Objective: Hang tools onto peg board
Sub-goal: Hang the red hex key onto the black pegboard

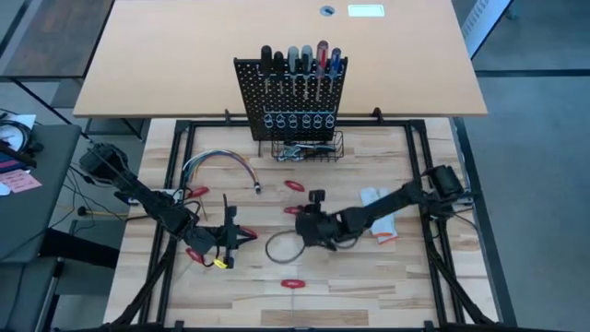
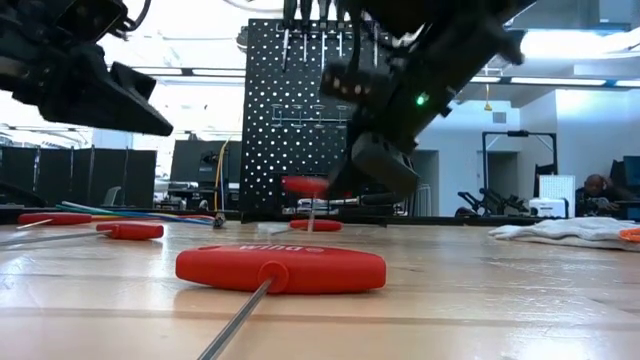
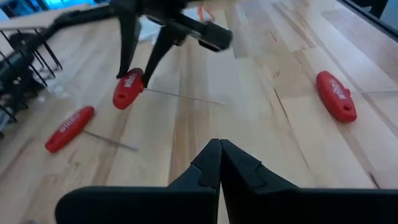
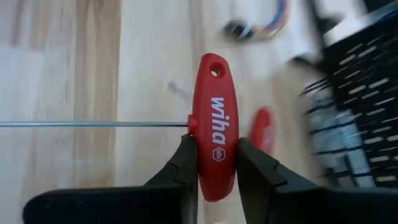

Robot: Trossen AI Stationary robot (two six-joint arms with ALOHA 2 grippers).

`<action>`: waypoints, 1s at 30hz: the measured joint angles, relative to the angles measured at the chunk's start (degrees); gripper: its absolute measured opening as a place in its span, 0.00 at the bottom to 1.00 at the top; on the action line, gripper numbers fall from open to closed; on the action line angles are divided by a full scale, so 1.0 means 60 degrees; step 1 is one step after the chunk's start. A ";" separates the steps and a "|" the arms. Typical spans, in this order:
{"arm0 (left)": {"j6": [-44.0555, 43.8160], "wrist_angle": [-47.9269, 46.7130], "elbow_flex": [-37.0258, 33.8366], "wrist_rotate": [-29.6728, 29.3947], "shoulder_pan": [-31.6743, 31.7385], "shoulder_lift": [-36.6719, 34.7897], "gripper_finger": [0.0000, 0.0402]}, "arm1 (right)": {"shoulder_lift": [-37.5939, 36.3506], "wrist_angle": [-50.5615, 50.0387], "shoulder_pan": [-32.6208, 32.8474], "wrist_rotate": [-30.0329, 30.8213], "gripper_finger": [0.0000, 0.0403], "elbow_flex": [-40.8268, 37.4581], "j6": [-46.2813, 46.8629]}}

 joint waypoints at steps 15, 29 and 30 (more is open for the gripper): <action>-0.0525 0.2772 0.0000 0.1151 0.2245 0.0000 0.51 | -0.0025 0.3313 0.1629 0.3801 0.12 0.0314 -0.4181; -0.0597 0.3083 0.0251 0.2939 0.3588 0.0000 0.54 | -0.0033 0.3404 0.1665 0.3985 0.01 0.0314 -0.4513; -0.0598 0.3066 0.0255 0.2939 0.3588 0.0000 0.53 | -0.0033 0.3404 0.1665 0.3985 0.01 0.0314 -0.4513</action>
